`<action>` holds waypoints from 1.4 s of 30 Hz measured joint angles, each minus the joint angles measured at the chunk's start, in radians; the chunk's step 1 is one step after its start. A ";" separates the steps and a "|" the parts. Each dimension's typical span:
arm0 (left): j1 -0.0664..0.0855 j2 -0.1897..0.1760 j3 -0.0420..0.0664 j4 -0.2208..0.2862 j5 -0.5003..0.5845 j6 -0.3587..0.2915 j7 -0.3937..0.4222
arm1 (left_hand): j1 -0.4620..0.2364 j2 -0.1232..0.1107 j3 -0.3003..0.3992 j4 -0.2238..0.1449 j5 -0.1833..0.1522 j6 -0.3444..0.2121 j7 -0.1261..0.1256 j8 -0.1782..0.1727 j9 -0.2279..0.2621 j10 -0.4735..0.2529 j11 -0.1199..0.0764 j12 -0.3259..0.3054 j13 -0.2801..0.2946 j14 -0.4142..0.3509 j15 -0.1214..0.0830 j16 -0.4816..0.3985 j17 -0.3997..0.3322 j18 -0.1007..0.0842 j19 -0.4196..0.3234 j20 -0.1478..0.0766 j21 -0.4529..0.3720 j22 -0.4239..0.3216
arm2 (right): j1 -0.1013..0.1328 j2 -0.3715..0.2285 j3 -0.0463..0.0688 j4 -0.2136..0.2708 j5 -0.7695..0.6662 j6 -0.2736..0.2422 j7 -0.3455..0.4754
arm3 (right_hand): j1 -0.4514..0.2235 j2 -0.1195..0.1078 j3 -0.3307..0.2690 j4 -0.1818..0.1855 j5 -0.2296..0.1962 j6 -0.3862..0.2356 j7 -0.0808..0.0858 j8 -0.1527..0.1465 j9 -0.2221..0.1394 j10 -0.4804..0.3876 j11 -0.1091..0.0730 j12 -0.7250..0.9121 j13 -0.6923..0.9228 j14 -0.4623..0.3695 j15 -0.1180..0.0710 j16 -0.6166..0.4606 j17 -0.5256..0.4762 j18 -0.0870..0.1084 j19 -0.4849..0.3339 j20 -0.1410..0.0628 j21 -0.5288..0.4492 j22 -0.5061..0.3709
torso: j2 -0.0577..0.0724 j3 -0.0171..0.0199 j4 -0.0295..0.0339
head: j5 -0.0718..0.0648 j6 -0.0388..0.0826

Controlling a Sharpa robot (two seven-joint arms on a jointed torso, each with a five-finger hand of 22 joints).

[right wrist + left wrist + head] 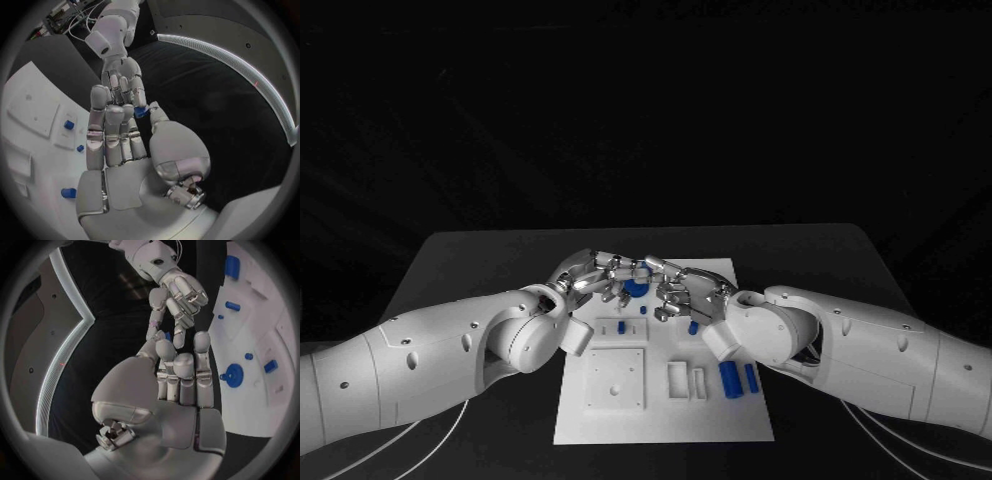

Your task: Assemble the parts on the task board

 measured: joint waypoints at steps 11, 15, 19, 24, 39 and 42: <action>-0.001 -0.001 0.000 0.001 0.002 0.027 0.005 | 0.003 0.002 0.000 0.000 -0.004 0.000 0.000 0.001 0.000 0.000 0.000 0.000 0.000 -0.001 0.001 0.000 0.000 0.000 0.000 0.000 0.000 0.001 | 0.000 0.001 0.000 -0.001 0.004 0.000 0.003 | 0.011 0.011 -0.021 0.008 0.000 0.023 -0.011 0.000 0.002 0.000 0.000 0.000 0.000 0.000 0.000 -0.004 0.000 0.000 0.000 0.000 0.000 0.000 | 0.000 -0.0005 0.0002 | -0.001 -0.001; -0.001 -0.001 0.000 0.000 0.003 0.032 0.005 | 0.003 0.002 -0.002 -0.001 -0.004 0.000 0.000 0.002 0.000 0.000 0.000 0.000 0.001 -0.004 0.004 0.000 -0.001 0.000 0.000 0.000 0.000 0.001 | 0.000 0.000 0.000 -0.001 0.004 0.000 0.006 | 0.020 0.031 -0.001 -0.005 -0.008 0.054 -0.019 0.000 0.002 0.006 -0.005 0.000 0.000 0.000 0.000 0.001 0.004 0.000 0.000 0.000 0.000 0.000 | 0.000 -0.0005 0.0002 | -0.001 -0.001; -0.002 -0.001 0.000 0.000 0.003 0.035 0.005 | 0.004 0.001 -0.002 -0.001 -0.004 0.000 0.000 0.003 0.000 0.000 0.000 0.000 0.001 -0.004 0.004 0.000 -0.001 0.000 0.000 0.000 0.000 0.001 | 0.000 0.000 0.000 -0.002 0.005 0.000 0.010 | 0.035 0.046 0.048 -0.027 -0.030 0.087 -0.029 -0.001 0.002 0.011 -0.010 0.000 0.000 0.005 -0.005 0.001 0.005 0.000 -0.002 -0.006 0.000 0.000 | 0.000 -0.0005 0.0003 | 0.000 -0.002; -0.002 -0.001 0.000 -0.001 0.003 0.039 0.005 | 0.004 0.001 -0.002 -0.001 -0.007 0.000 0.000 0.002 0.000 0.001 0.002 0.000 0.001 -0.004 0.004 0.000 -0.002 0.000 0.000 0.000 0.000 0.001 | 0.000 0.000 0.001 -0.003 0.005 -0.001 0.017 | 0.035 0.046 0.127 -0.076 -0.043 0.125 -0.038 -0.009 0.019 0.021 -0.019 -0.005 0.001 0.011 -0.011 0.001 0.009 0.000 0.000 -0.018 0.006 0.000 | 0.000 -0.0008 0.0003 | 0.000 -0.002; 0.000 0.001 0.002 -0.004 -0.030 0.035 -0.002 | 0.007 0.004 -0.017 0.001 -0.023 0.000 0.000 -0.002 0.000 -0.011 0.003 0.000 0.002 -0.012 0.003 -0.012 -0.022 0.000 0.000 0.000 0.000 0.000 | -0.001 0.002 -0.001 0.001 0.002 -0.029 0.030 | 0.056 0.027 0.154 -0.096 -0.073 0.146 -0.034 -0.005 0.075 0.036 -0.039 -0.009 0.020 0.018 -0.025 0.005 0.020 -0.016 0.000 -0.029 0.019 0.000 | 0.000 -0.0008 0.0009 | 0.001 -0.004; 0.000 0.001 0.002 -0.004 -0.041 0.030 -0.005 | 0.011 0.008 -0.029 0.003 -0.023 0.000 0.000 -0.001 0.000 -0.015 0.007 0.000 0.002 -0.012 0.003 -0.016 -0.026 0.000 0.000 0.000 0.000 0.000 | -0.002 0.002 -0.001 0.002 0.001 -0.038 0.030 | 0.056 0.027 0.150 -0.099 -0.073 0.150 -0.033 -0.005 0.083 0.040 -0.040 -0.009 0.029 0.022 -0.029 0.012 0.025 -0.016 0.004 -0.033 0.031 0.000 | 0.000 -0.0008 0.0007 | 0.001 -0.005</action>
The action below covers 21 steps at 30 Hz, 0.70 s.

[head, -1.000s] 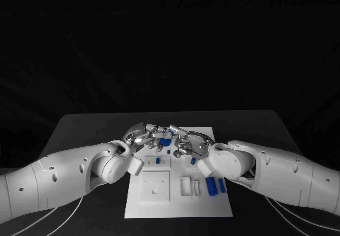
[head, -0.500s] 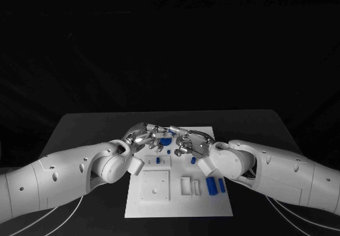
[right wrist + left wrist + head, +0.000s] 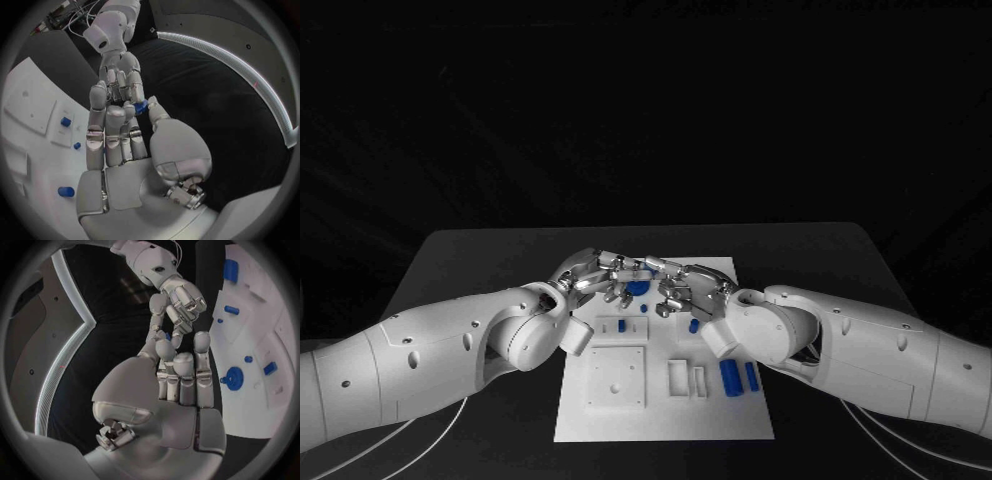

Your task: Assemble the parts on the task board

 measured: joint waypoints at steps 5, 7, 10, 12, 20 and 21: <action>0.000 0.000 0.000 0.000 -0.015 -0.008 -0.006 | 0.001 0.001 -0.018 0.001 -0.004 -0.004 -0.004 0.000 0.000 -0.003 -0.003 0.000 0.001 -0.002 -0.002 -0.003 -0.003 0.000 0.000 0.000 0.000 0.000 | 0.000 0.001 0.000 0.002 -0.004 -0.014 0.000 | 0.000 0.000 -0.001 -0.001 -0.002 0.003 0.002 0.000 0.008 0.002 -0.001 0.002 0.006 0.001 -0.001 0.000 0.002 0.000 0.000 0.000 0.008 0.000 | 0.000 0.0000 0.0000 | 0.000 -0.002; 0.000 0.001 0.000 0.000 -0.021 -0.011 -0.008 | 0.002 0.001 -0.030 0.004 -0.011 -0.004 -0.004 0.001 0.000 -0.003 -0.003 0.000 0.002 -0.003 -0.003 -0.003 -0.004 0.000 0.000 0.000 0.000 0.000 | -0.001 0.002 0.000 0.003 -0.007 -0.021 0.000 | 0.000 0.000 -0.004 -0.004 -0.004 0.004 0.000 0.000 0.013 0.003 0.000 0.004 0.010 0.001 -0.001 0.000 0.004 0.000 0.000 0.000 0.012 0.000 | 0.000 -0.0001 0.0000 | 0.000 -0.002; 0.000 0.001 0.001 0.000 -0.028 -0.016 -0.012 | 0.006 -0.001 -0.045 0.007 -0.015 -0.005 -0.005 0.002 0.000 -0.007 -0.007 0.000 0.004 -0.003 -0.003 -0.003 -0.006 0.000 0.000 0.000 0.000 0.000 | -0.001 0.002 -0.001 0.003 -0.011 -0.030 -0.001 | 0.000 0.000 -0.004 -0.004 -0.004 0.008 0.001 0.000 0.020 0.008 -0.003 0.004 0.015 0.005 -0.005 0.006 0.006 0.000 0.004 -0.003 0.021 0.000 | 0.000 -0.0003 0.0001 | 0.001 -0.002; 0.000 0.001 0.001 0.000 -0.032 -0.019 -0.014 | 0.008 -0.003 -0.053 0.011 -0.016 -0.006 -0.006 0.004 0.000 -0.007 -0.007 0.000 0.004 -0.003 -0.003 -0.003 -0.007 0.000 0.000 0.000 0.000 0.000 | -0.001 0.002 -0.001 0.004 -0.014 -0.035 -0.002 | 0.000 0.000 -0.004 -0.004 -0.004 0.013 0.001 0.000 0.022 0.011 -0.003 0.004 0.017 0.006 -0.005 0.007 0.007 0.000 0.004 -0.003 0.027 0.000 | 0.000 -0.0004 0.0001 | 0.001 -0.003; 0.001 0.002 0.001 0.002 -0.046 -0.027 -0.022 | -0.015 -0.025 -0.107 0.028 -0.015 -0.045 0.001 0.011 0.003 -0.010 -0.003 0.000 0.006 -0.003 -0.003 -0.007 -0.012 0.000 0.000 0.000 -0.004 0.000 | -0.001 0.004 -0.001 0.006 -0.024 -0.056 -0.005 | 0.005 -0.005 -0.008 -0.008 -0.008 0.019 0.001 -0.001 0.044 0.022 0.000 0.009 0.034 0.016 -0.012 0.015 0.015 -0.016 0.007 -0.007 0.054 0.000 | 0.000 -0.0004 -0.0002 | 0.002 -0.005; 0.001 0.002 0.001 0.002 -0.047 -0.027 -0.022 | -0.015 -0.025 -0.114 0.029 -0.015 -0.045 0.001 0.009 0.000 -0.010 -0.003 0.000 0.006 -0.003 -0.003 -0.007 -0.012 0.000 0.000 0.000 -0.004 0.000 | -0.001 0.004 -0.001 0.006 -0.026 -0.059 -0.005 | 0.005 -0.005 -0.009 -0.009 -0.008 0.022 0.001 -0.001 0.049 0.025 -0.003 0.009 0.035 0.016 -0.012 0.015 0.016 -0.016 0.009 -0.008 0.058 0.000 | 0.000 -0.0003 -0.0002 | 0.002 -0.005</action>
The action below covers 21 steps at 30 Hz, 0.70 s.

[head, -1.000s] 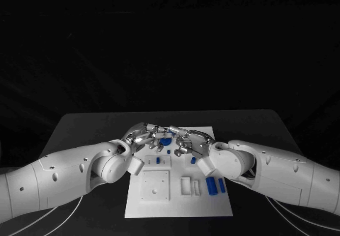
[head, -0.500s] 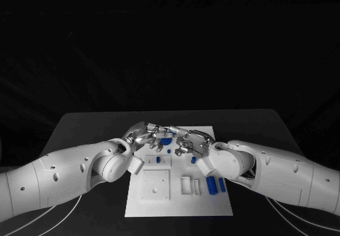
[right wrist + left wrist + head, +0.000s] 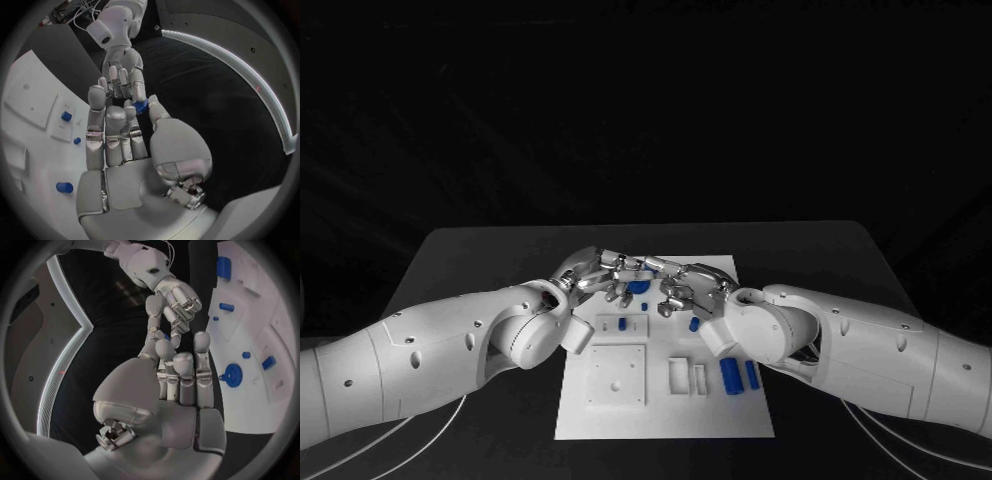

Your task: Assemble the parts on the task board

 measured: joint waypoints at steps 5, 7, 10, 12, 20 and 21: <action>0.000 0.000 0.000 0.002 -0.005 -0.002 -0.004 | 0.000 0.000 -0.023 0.012 -0.008 -0.013 0.002 -0.001 -0.005 -0.004 0.004 0.000 0.000 -0.003 0.003 0.000 -0.004 0.000 0.000 0.000 -0.004 0.000 | 0.000 0.000 0.000 0.000 -0.009 -0.014 -0.003 | 0.000 0.000 0.000 0.000 -0.001 0.006 -0.002 -0.001 0.016 0.008 0.002 0.004 0.009 0.009 -0.002 0.001 0.004 0.000 0.004 -0.004 0.020 0.000 | 0.000 0.0000 -0.0005 | 0.000 0.000; 0.000 0.000 0.000 0.002 -0.006 -0.003 -0.005 | 0.000 0.000 -0.034 0.015 -0.014 -0.015 0.003 -0.003 -0.005 -0.004 0.004 0.000 0.000 -0.003 0.003 0.000 -0.004 0.000 0.000 0.000 -0.008 0.000 | 0.000 0.000 0.000 0.000 -0.012 -0.020 -0.005 | 0.000 0.000 0.000 0.000 -0.001 0.007 -0.003 -0.003 0.023 0.010 0.004 0.004 0.012 0.009 -0.002 0.001 0.004 0.000 0.006 -0.006 0.027 0.000 | 0.000 0.0002 -0.0005 | 0.000 0.000; 0.000 0.000 0.000 0.002 -0.008 -0.004 -0.008 | 0.000 0.000 -0.042 0.023 -0.021 -0.015 0.003 -0.005 -0.005 -0.004 0.004 0.004 0.000 -0.003 0.003 0.000 -0.005 0.000 0.000 0.000 -0.008 0.000 | 0.000 0.001 0.000 0.001 -0.017 -0.026 -0.007 | 0.000 0.000 -0.001 -0.001 -0.001 0.009 -0.002 0.001 0.025 0.014 0.007 0.004 0.014 0.009 -0.002 0.001 0.006 0.000 0.006 -0.006 0.027 0.000 | 0.000 0.0006 -0.0005 | 0.000 -0.001; 0.000 0.000 0.000 0.003 -0.009 -0.004 -0.009 | 0.000 0.000 -0.043 0.023 -0.021 -0.015 0.003 -0.005 -0.005 -0.007 0.007 0.004 0.000 -0.003 0.003 0.000 -0.005 0.000 0.000 0.000 -0.008 0.000 | 0.000 0.001 0.000 0.001 -0.019 -0.029 -0.008 | 0.000 0.000 -0.001 -0.001 -0.001 0.009 -0.002 0.001 0.026 0.014 0.007 0.004 0.014 0.009 -0.001 0.001 0.006 0.000 0.006 -0.006 0.027 0.000 | 0.000 0.0006 -0.0005 | 0.000 -0.001; 0.000 -0.001 0.000 0.003 -0.012 -0.005 -0.011 | 0.005 0.014 -0.043 0.031 -0.021 -0.014 0.000 -0.009 -0.003 -0.007 0.007 0.004 0.000 -0.007 0.007 -0.004 -0.008 0.000 0.000 0.000 -0.012 0.000 | 0.000 0.000 0.000 0.002 -0.025 -0.037 -0.010 | 0.000 0.000 0.002 0.002 0.003 0.011 -0.004 0.001 0.039 0.018 0.007 0.004 0.024 0.016 -0.005 0.001 0.010 0.000 0.006 -0.006 0.037 0.000 | 0.000 0.0011 -0.0004 | -0.002 -0.001; 0.000 -0.001 0.000 0.003 -0.012 -0.005 -0.011 | 0.005 0.014 -0.043 0.031 -0.021 -0.014 0.000 -0.009 -0.003 -0.007 0.007 0.004 0.000 -0.007 0.007 -0.004 -0.008 0.000 0.000 0.000 -0.012 0.000 | 0.000 0.000 0.000 0.003 -0.025 -0.037 -0.010 | 0.000 0.000 0.003 0.002 0.004 0.011 -0.005 0.001 0.039 0.018 0.007 0.004 0.025 0.016 -0.005 0.001 0.010 0.000 0.006 -0.006 0.037 0.000 | 0.000 0.0011 -0.0005 | -0.002 -0.001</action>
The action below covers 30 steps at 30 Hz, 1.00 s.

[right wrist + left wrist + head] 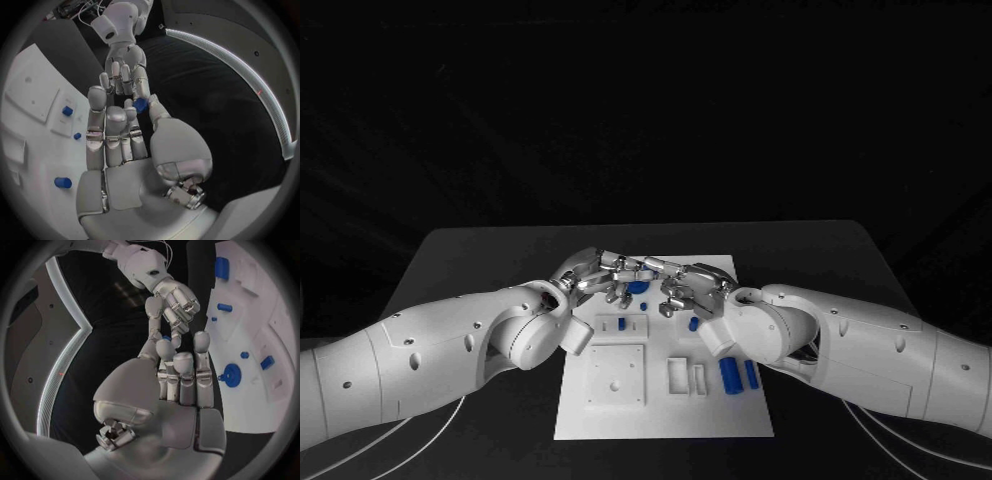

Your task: Assemble the parts on the task board

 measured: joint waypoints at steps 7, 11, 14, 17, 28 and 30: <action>0.000 -0.001 -0.001 0.000 -0.003 0.000 0.000 | 0.007 0.007 0.003 0.003 0.000 -0.031 0.009 0.000 0.000 -0.001 -0.001 0.000 0.000 0.000 0.000 0.000 -0.001 0.000 0.000 0.000 0.000 0.000 | 0.001 -0.004 0.001 0.000 -0.005 -0.007 -0.004 | 0.000 0.000 0.000 0.000 0.008 0.001 -0.001 0.000 0.005 0.000 0.000 0.000 0.004 0.002 0.001 0.000 0.003 0.000 0.000 0.000 0.006 0.000 | 0.000 0.0000 -0.0001 | 0.000 -0.001; -0.001 -0.003 -0.001 0.000 -0.004 -0.001 0.000 | 0.013 0.024 0.011 0.011 0.000 -0.032 0.008 0.000 -0.002 -0.003 -0.003 0.000 0.000 -0.004 -0.004 0.000 -0.002 0.000 0.000 0.000 0.000 0.000 | 0.001 -0.007 0.001 0.000 -0.009 -0.010 -0.006 | 0.000 0.000 0.003 0.003 0.008 0.001 -0.001 0.000 0.005 0.000 0.000 -0.002 0.008 0.002 0.001 0.000 0.004 0.000 0.000 0.000 0.010 0.000 | 0.000 0.0000 -0.0001 | -0.001 -0.001; -0.001 -0.004 -0.001 -0.002 -0.004 -0.001 0.000 | 0.017 0.038 0.021 0.010 0.008 -0.032 0.007 0.000 -0.002 -0.003 -0.003 0.000 0.000 -0.004 -0.004 0.000 -0.003 0.000 0.000 0.000 0.000 0.001 | 0.001 -0.009 0.001 -0.001 -0.012 -0.014 -0.008 | 0.000 0.000 0.003 0.003 0.014 0.001 -0.001 -0.001 0.005 0.000 0.000 -0.004 0.010 0.002 0.002 0.000 0.004 0.000 0.000 0.000 0.010 0.000 | 0.000 0.0000 -0.0001 | -0.001 -0.002; -0.001 -0.005 -0.001 -0.003 -0.005 -0.001 0.000 | 0.021 0.042 0.026 0.006 0.008 -0.025 0.000 0.000 -0.002 -0.003 -0.003 0.000 0.000 -0.004 -0.004 0.000 -0.003 0.000 0.000 0.000 0.000 0.001 | 0.001 -0.011 0.002 -0.002 -0.015 -0.019 -0.010 | 0.000 0.000 0.003 0.003 0.014 0.001 -0.001 -0.001 0.005 0.002 -0.001 -0.004 0.010 0.004 0.000 0.000 0.005 0.000 0.000 0.000 0.010 0.000 | 0.000 0.0000 -0.0001 | -0.001 -0.003; -0.002 -0.005 -0.002 -0.004 -0.006 -0.001 0.000 | 0.021 0.042 0.031 0.001 0.000 -0.012 -0.002 0.000 -0.001 -0.003 -0.003 0.000 -0.002 -0.004 -0.004 -0.004 -0.007 0.000 0.000 0.000 0.000 0.001 | 0.002 -0.012 0.002 -0.006 -0.032 -0.043 -0.026 | 0.000 0.000 0.007 0.007 0.019 0.009 -0.009 -0.001 0.008 0.011 -0.003 -0.009 0.015 0.007 0.000 0.000 0.006 0.000 0.004 -0.004 0.010 0.000 | 0.000 -0.0009 0.0003 | -0.003 -0.004; -0.002 -0.004 -0.002 -0.004 -0.006 -0.001 0.000 | 0.019 0.039 0.031 0.001 -0.009 -0.012 -0.002 0.000 -0.001 -0.003 -0.003 0.000 -0.002 -0.004 -0.004 -0.004 -0.007 0.000 0.000 0.000 0.000 0.001 | 0.002 -0.012 0.002 -0.006 -0.035 -0.047 -0.028 | 0.000 0.000 0.007 0.007 0.019 0.014 -0.014 -0.001 0.009 0.016 -0.009 -0.009 0.015 0.008 0.000 0.000 0.006 0.000 0.004 -0.004 0.010 0.000 | 0.000 -0.0010 0.0005 | -0.003 -0.004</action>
